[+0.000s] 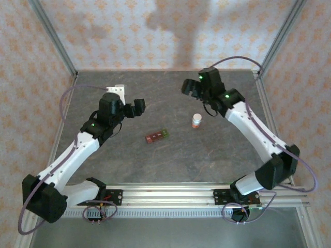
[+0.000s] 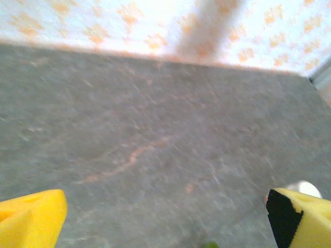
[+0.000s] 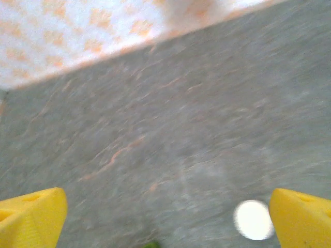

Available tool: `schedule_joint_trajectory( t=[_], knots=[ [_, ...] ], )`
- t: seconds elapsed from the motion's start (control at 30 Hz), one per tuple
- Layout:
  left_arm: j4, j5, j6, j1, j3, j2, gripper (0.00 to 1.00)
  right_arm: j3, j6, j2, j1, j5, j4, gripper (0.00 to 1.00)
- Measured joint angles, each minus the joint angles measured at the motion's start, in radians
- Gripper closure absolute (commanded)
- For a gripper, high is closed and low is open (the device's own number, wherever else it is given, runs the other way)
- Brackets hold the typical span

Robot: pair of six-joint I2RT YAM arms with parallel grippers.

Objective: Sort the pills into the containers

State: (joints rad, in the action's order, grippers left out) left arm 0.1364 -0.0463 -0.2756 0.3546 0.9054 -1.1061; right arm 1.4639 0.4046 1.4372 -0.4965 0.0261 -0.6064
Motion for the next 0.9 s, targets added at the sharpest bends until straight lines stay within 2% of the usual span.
schedule_joint_trajectory(
  t=[0.2, 0.37, 0.5, 0.73, 0.9],
  knots=[
    [-0.262, 0.169, 0.135, -0.058, -0.237, 0.124, 0.00, -0.292, -0.013, -0.219, 0.105, 0.245, 0.097, 0.00],
    [-0.399, 0.262, 0.211, -0.127, -0.367, 0.156, 0.00, -0.509, -0.015, -0.331, 0.233, 0.346, 0.230, 0.00],
    [-0.488, 0.315, 0.280, -0.142, -0.439, 0.151, 0.00, -0.605, -0.029, -0.346, 0.305, 0.397, 0.319, 0.00],
    [-0.605, 0.350, 0.351, -0.164, -0.516, -0.003, 0.00, -0.737, -0.112, -0.307, 0.341, 0.427, 0.488, 0.00],
    [-0.696, 0.336, 0.364, -0.169, -0.542, -0.138, 0.00, -0.886, -0.201, -0.266, 0.341, 0.420, 0.684, 0.00]
  ],
)
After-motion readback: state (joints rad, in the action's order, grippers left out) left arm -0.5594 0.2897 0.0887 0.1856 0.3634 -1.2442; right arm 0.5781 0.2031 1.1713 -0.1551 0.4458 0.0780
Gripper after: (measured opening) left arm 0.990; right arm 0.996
